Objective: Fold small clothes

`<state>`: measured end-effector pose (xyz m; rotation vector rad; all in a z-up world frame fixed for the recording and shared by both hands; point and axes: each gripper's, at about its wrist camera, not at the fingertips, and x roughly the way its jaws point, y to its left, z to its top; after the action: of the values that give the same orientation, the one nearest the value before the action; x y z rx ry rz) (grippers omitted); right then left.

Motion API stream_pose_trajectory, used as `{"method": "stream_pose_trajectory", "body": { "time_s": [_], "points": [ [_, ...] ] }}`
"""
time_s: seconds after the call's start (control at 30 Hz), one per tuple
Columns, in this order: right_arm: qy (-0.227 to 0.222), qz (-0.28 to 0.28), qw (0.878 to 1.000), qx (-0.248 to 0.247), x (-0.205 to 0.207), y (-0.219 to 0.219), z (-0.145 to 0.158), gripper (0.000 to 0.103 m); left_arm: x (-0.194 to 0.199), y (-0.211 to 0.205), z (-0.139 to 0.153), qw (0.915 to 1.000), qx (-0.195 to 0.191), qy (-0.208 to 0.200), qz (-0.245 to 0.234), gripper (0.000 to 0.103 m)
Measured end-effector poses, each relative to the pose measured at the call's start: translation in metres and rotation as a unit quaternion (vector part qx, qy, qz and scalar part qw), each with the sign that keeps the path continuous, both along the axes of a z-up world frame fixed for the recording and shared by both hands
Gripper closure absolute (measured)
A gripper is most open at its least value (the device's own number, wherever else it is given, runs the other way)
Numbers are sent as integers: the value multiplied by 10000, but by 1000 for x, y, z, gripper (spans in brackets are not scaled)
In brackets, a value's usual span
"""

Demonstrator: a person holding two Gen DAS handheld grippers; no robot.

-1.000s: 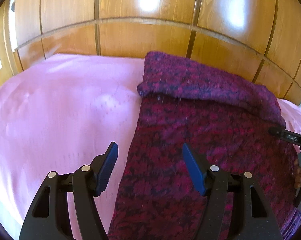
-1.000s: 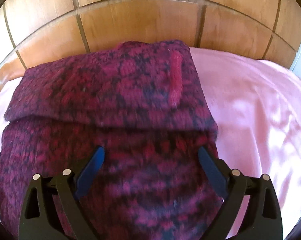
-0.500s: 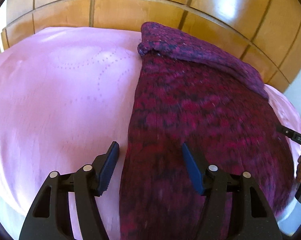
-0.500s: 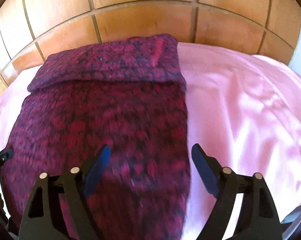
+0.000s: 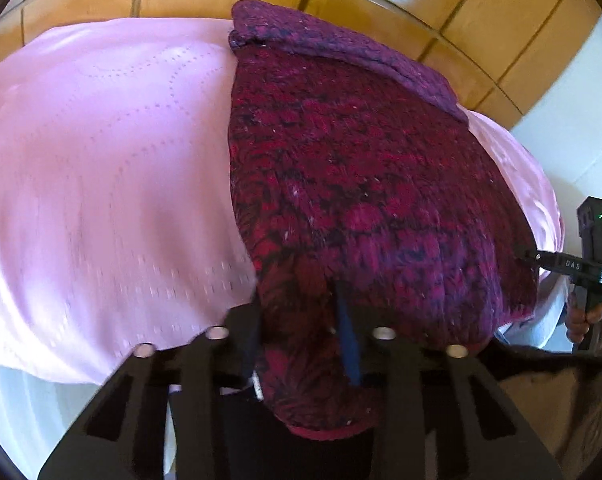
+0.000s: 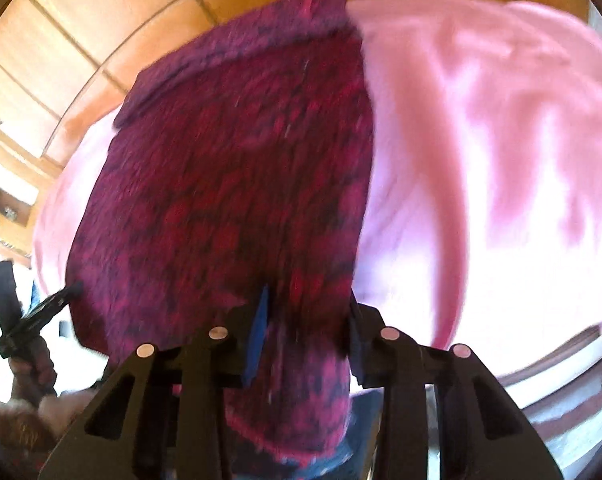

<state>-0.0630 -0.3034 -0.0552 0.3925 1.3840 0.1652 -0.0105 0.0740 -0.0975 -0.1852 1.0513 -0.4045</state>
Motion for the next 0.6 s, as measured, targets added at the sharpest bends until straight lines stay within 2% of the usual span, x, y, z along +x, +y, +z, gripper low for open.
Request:
{"method": "stream_pose_trajectory", "body": {
  "time_s": [0.07, 0.13, 0.23, 0.33, 0.47, 0.6],
  "points": [
    [112, 115, 9998, 140, 1, 6, -1, 79, 0, 3, 6, 9999, -127, -34, 56, 86],
    [46, 35, 9989, 473, 5, 2, 8, 83, 2, 12, 18, 9983, -558, -113, 124, 88],
    [-295, -216, 9946, 975, 18, -7, 26, 85, 10, 24, 41, 9921, -1198, -342, 175, 89],
    [-594, -424, 9893, 1262, 35, -10, 36, 85, 29, 27, 55, 9854, -1609, -513, 219, 89],
    [-798, -688, 9852, 1354, 67, -12, 33, 85, 72, 22, 57, 9815, -1804, -514, 380, 89],
    [-809, -959, 9848, 1203, 100, -11, 22, 85, 125, 19, 43, 9768, -2014, -225, 693, 89]
  ]
}}
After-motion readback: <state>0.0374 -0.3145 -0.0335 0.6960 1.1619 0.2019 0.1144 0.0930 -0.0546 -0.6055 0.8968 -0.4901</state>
